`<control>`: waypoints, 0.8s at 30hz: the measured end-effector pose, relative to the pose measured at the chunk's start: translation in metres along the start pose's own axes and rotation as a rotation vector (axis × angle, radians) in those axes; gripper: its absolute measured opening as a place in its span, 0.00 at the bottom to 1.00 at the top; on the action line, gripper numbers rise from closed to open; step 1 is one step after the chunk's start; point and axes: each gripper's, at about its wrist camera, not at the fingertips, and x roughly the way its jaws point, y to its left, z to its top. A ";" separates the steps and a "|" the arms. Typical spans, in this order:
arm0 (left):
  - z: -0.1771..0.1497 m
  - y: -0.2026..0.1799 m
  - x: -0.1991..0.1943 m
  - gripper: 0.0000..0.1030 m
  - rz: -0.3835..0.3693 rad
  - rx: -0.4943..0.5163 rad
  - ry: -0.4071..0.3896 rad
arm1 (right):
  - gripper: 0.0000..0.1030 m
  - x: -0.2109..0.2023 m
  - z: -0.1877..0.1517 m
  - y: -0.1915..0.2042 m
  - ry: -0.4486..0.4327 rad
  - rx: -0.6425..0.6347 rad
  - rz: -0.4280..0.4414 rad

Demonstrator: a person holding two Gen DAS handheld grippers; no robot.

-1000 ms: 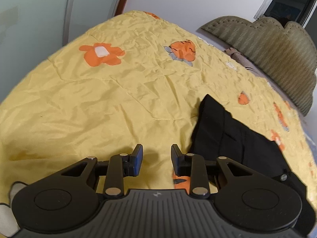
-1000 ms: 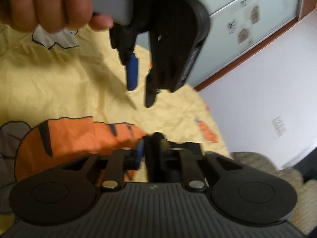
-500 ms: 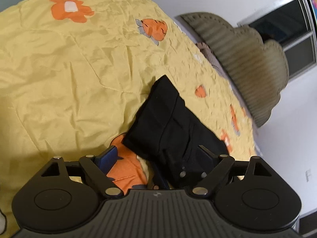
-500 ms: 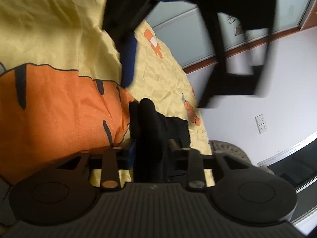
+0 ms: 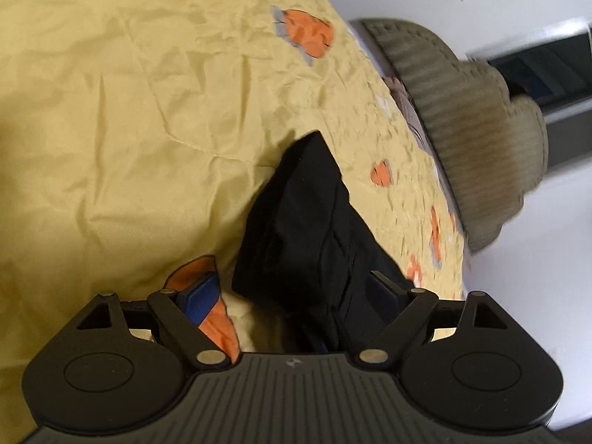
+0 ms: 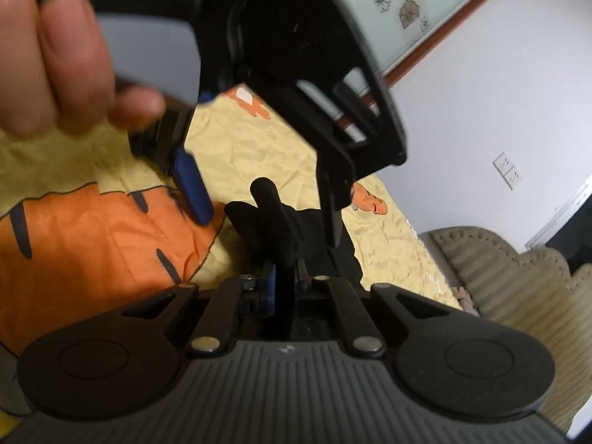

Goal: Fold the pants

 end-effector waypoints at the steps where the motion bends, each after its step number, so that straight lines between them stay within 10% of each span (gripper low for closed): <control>1: 0.001 0.001 0.001 0.81 -0.001 -0.014 -0.013 | 0.06 -0.001 0.000 -0.001 0.000 0.009 0.006; 5: 0.005 -0.010 -0.002 0.31 0.065 0.050 -0.058 | 0.07 -0.004 0.000 -0.003 -0.002 0.001 0.012; 8: 0.007 -0.020 -0.005 0.20 0.062 0.110 -0.066 | 0.23 -0.007 0.000 0.002 -0.012 -0.043 -0.029; 10: 0.007 -0.027 -0.007 0.19 0.058 0.147 -0.070 | 0.43 -0.010 0.002 0.006 -0.019 -0.063 -0.038; 15: 0.005 -0.046 -0.005 0.19 0.075 0.233 -0.076 | 0.49 -0.001 0.007 0.025 -0.023 -0.136 -0.077; 19: 0.014 -0.049 -0.002 0.20 0.089 0.267 -0.053 | 0.28 0.017 0.008 0.031 -0.008 -0.185 -0.150; 22: 0.024 -0.051 0.007 0.37 0.108 0.314 -0.021 | 0.11 0.019 0.008 0.017 0.012 -0.101 -0.125; 24: 0.029 -0.054 0.014 0.70 0.130 0.340 -0.023 | 0.09 0.015 0.007 0.011 -0.001 -0.061 -0.120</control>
